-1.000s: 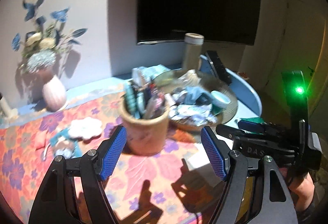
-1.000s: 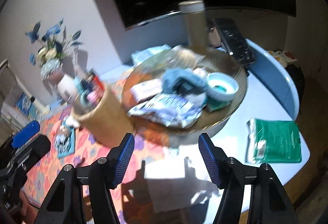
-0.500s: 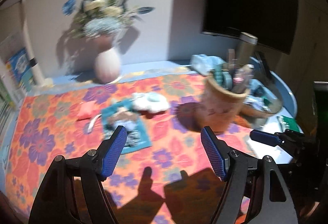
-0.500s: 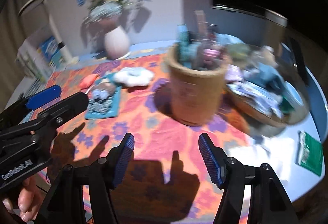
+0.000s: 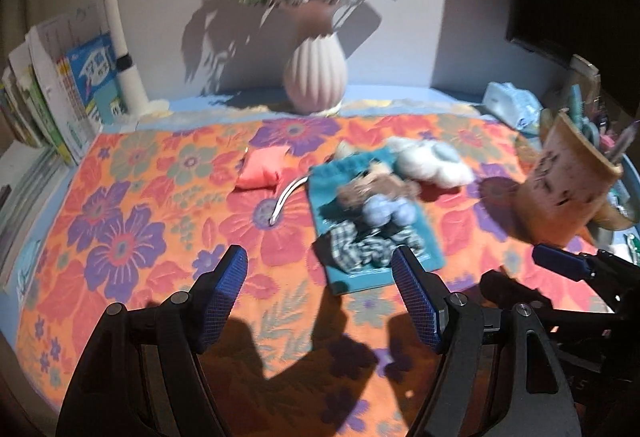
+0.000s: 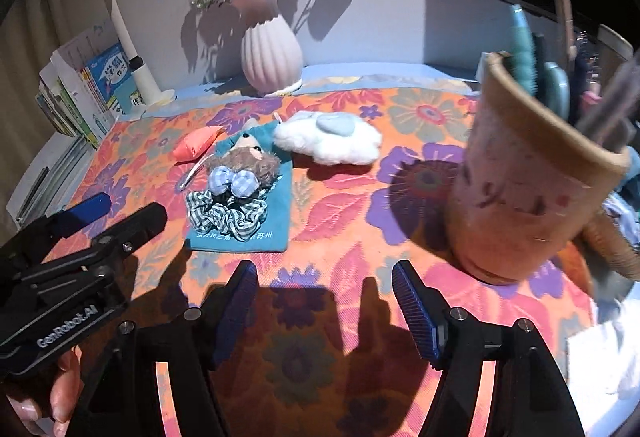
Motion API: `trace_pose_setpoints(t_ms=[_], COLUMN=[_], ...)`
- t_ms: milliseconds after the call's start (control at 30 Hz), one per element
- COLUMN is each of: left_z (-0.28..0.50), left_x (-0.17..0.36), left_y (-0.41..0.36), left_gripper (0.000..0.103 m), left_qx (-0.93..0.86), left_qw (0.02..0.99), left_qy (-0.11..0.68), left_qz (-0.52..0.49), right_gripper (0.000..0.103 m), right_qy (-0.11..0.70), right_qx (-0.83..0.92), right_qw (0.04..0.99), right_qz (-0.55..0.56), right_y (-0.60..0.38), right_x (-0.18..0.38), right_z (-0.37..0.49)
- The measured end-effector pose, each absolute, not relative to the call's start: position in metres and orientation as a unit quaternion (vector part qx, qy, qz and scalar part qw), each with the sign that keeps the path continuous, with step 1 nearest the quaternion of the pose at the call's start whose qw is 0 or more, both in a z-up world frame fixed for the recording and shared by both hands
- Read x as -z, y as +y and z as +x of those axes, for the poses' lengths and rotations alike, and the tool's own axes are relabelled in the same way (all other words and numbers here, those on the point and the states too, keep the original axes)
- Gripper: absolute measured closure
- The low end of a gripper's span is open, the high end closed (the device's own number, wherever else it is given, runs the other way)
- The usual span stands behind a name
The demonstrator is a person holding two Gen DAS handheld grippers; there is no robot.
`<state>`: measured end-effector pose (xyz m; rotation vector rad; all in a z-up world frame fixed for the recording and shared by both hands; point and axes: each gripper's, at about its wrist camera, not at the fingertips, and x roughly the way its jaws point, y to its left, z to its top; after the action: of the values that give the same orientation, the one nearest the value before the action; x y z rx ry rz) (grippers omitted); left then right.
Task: Organize soft objects
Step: 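Move both open tools back toward the desk, then grasp the pink pouch with left tool while right tool grasps the white cloud plush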
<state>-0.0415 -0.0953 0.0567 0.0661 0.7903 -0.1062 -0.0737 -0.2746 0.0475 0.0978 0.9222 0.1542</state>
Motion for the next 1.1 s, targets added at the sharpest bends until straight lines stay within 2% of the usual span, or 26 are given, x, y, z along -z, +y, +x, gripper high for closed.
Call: trace_pose_setpoints(t_ms=[267, 533, 700, 933, 1100], left_z=[-0.023, -0.017, -0.008, -0.011, -0.009], left_x=[-0.025, -0.021, -0.014, -0.014, -0.018], left_y=[-0.088, -0.085, -0.069, -0.072, -0.059], left_gripper=[0.030, 0.030, 0.030, 0.030, 0.030], left_qx=[0.039, 0.050, 0.062, 0.064, 0.084], left_qw=[0.912, 0.907, 0.893, 0.894, 0.885], left_qy=[0.407, 0.418, 0.445, 0.441, 0.454], left_qz=[0.032, 0.017, -0.040, -0.033, -0.065], right_gripper=[0.035, 0.032, 0.030, 0.030, 0.030], right_qy=[0.439, 0.441, 0.447, 0.446, 0.450], right_qx=[-0.063, -0.054, -0.058, -0.060, -0.065], right_qw=[0.896, 0.896, 0.892, 0.892, 0.888], right_qz=[0.025, 0.007, 0.034, 0.052, 0.068], right_y=[-0.261, -0.253, -0.262, -0.267, -0.272], right_x=[-0.033, -0.022, -0.020, -0.020, -0.021], right_z=[-0.065, -0.061, -0.057, -0.056, -0.056])
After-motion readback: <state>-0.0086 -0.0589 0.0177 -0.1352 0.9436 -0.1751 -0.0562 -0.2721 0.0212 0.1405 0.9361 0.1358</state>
